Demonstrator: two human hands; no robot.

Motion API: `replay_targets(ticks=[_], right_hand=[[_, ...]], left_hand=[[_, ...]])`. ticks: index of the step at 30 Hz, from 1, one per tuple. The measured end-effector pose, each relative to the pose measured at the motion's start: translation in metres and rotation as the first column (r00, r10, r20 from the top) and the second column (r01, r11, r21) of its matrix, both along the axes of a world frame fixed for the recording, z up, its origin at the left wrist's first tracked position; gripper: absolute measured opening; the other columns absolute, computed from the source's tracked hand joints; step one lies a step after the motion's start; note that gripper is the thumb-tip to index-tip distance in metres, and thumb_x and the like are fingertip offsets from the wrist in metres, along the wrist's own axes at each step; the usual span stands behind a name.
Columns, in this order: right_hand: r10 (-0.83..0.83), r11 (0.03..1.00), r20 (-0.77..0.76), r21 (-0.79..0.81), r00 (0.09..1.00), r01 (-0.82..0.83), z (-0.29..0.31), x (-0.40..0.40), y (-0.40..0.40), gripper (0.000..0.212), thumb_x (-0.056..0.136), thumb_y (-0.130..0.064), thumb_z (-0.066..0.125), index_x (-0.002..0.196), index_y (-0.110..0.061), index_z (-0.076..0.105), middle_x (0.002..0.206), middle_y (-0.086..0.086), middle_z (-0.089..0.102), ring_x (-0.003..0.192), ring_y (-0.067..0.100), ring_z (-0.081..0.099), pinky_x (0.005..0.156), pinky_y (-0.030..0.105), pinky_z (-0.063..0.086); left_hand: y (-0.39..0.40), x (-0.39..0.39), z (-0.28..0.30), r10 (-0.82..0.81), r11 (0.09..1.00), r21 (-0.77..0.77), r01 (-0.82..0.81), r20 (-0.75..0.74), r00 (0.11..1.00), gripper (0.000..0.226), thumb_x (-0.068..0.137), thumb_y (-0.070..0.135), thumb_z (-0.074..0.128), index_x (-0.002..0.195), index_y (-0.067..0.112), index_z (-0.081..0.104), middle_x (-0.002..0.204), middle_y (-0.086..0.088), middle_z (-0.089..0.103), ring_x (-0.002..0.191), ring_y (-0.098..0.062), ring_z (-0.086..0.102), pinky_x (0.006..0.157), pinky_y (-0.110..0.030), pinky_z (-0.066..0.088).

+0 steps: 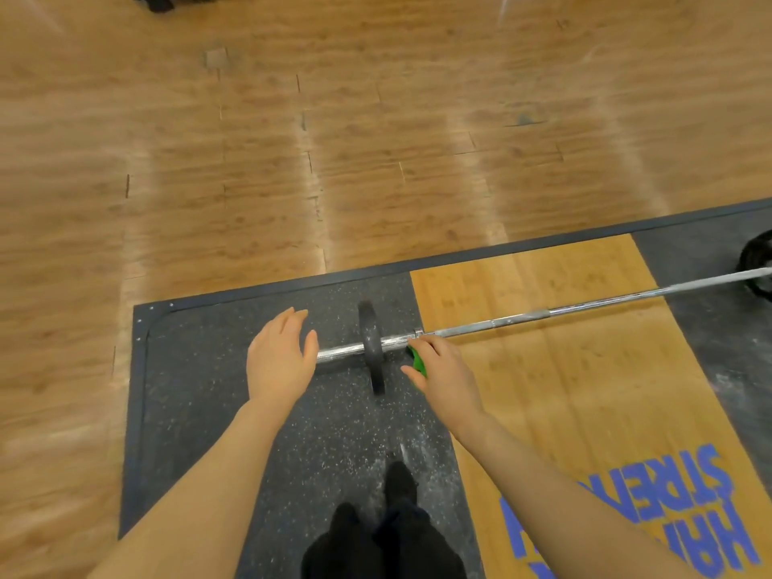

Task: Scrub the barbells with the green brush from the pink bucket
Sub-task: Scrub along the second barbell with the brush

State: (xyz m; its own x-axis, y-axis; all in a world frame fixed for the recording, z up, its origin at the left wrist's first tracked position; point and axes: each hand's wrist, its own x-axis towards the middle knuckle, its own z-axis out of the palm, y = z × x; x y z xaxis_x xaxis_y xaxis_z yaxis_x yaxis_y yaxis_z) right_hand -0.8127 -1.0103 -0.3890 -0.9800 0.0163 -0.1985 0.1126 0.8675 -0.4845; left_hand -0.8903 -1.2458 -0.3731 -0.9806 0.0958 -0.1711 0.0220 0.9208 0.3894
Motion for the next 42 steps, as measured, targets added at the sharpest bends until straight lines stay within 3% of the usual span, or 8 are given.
replay_targets(ticks=[12,21,31,34,37,40,42], right_hand=[[0.025,1.0,0.026,0.003,0.999,-0.026,-0.117,-0.061,-0.045,0.043,0.094,-0.03,0.061,0.132,-0.012,0.054,0.13,0.004,0.052,0.121,0.022,0.046,0.093,0.035,0.048],[0.108,0.994,-0.064,0.003,0.992,-0.108,-0.29,-0.101,-0.133,0.041,0.094,-0.027,0.061,0.131,-0.009,0.055,0.131,0.008,0.053,0.121,0.027,0.047,0.084,0.037,0.05],[0.158,0.987,-0.145,-0.01,0.977,-0.162,-0.492,-0.154,-0.193,0.042,0.089,-0.024,0.068,0.126,-0.006,0.058,0.125,0.009,0.057,0.117,0.028,0.05,0.092,0.037,0.049],[0.163,0.986,-0.168,0.001,0.972,-0.165,-0.522,-0.16,-0.199,0.044,0.087,-0.023,0.07,0.126,-0.007,0.058,0.124,0.009,0.058,0.116,0.028,0.05,0.097,0.038,0.046],[0.163,0.987,-0.216,0.046,0.963,-0.156,-0.536,-0.163,-0.203,0.043,0.085,-0.026,0.071,0.122,-0.008,0.061,0.119,0.008,0.061,0.109,0.029,0.056,0.091,0.041,0.048],[0.138,0.99,-0.22,0.048,0.966,-0.13,-0.534,-0.164,-0.203,0.048,0.093,-0.036,0.059,0.134,-0.011,0.051,0.127,0.004,0.058,0.115,0.025,0.054,0.095,0.041,0.043],[0.117,0.992,-0.197,-0.012,0.973,-0.122,-0.531,-0.161,-0.199,0.047,0.097,-0.029,0.05,0.139,-0.009,0.043,0.131,0.006,0.055,0.117,0.023,0.053,0.099,0.041,0.041]], left_hand=[[-0.051,-0.03,-0.125,0.032,0.999,0.004,-0.032,0.054,0.998,0.042,0.097,0.027,0.05,0.137,0.012,0.051,0.144,-0.008,0.048,0.133,-0.024,0.043,0.109,-0.042,0.034],[-0.104,-0.039,-0.313,0.042,0.998,0.048,-0.043,0.028,0.999,0.041,0.096,0.024,0.052,0.135,0.013,0.053,0.141,-0.007,0.05,0.131,-0.024,0.045,0.109,-0.041,0.034],[-0.143,-0.067,-0.513,0.05,0.994,0.103,-0.041,-0.089,0.995,0.041,0.095,0.023,0.054,0.135,0.015,0.052,0.143,-0.003,0.048,0.132,-0.022,0.044,0.108,-0.041,0.034],[-0.144,-0.073,-0.547,0.022,0.992,0.126,-0.002,-0.155,0.988,0.041,0.094,0.02,0.056,0.134,0.014,0.054,0.142,-0.004,0.05,0.131,-0.023,0.045,0.107,-0.041,0.033],[-0.141,-0.075,-0.563,-0.011,0.99,0.136,0.041,-0.219,0.976,0.039,0.095,0.021,0.053,0.133,0.014,0.055,0.14,-0.004,0.051,0.129,-0.023,0.047,0.107,-0.041,0.034],[-0.139,-0.078,-0.571,-0.064,0.986,0.13,0.103,-0.275,0.959,0.04,0.093,0.023,0.051,0.131,0.013,0.056,0.138,-0.006,0.053,0.127,-0.024,0.05,0.107,-0.044,0.036],[-0.138,-0.079,-0.577,-0.085,0.985,0.118,0.124,-0.294,0.952,0.039,0.093,0.023,0.051,0.13,0.012,0.057,0.136,-0.007,0.055,0.125,-0.024,0.051,0.107,-0.043,0.036]])
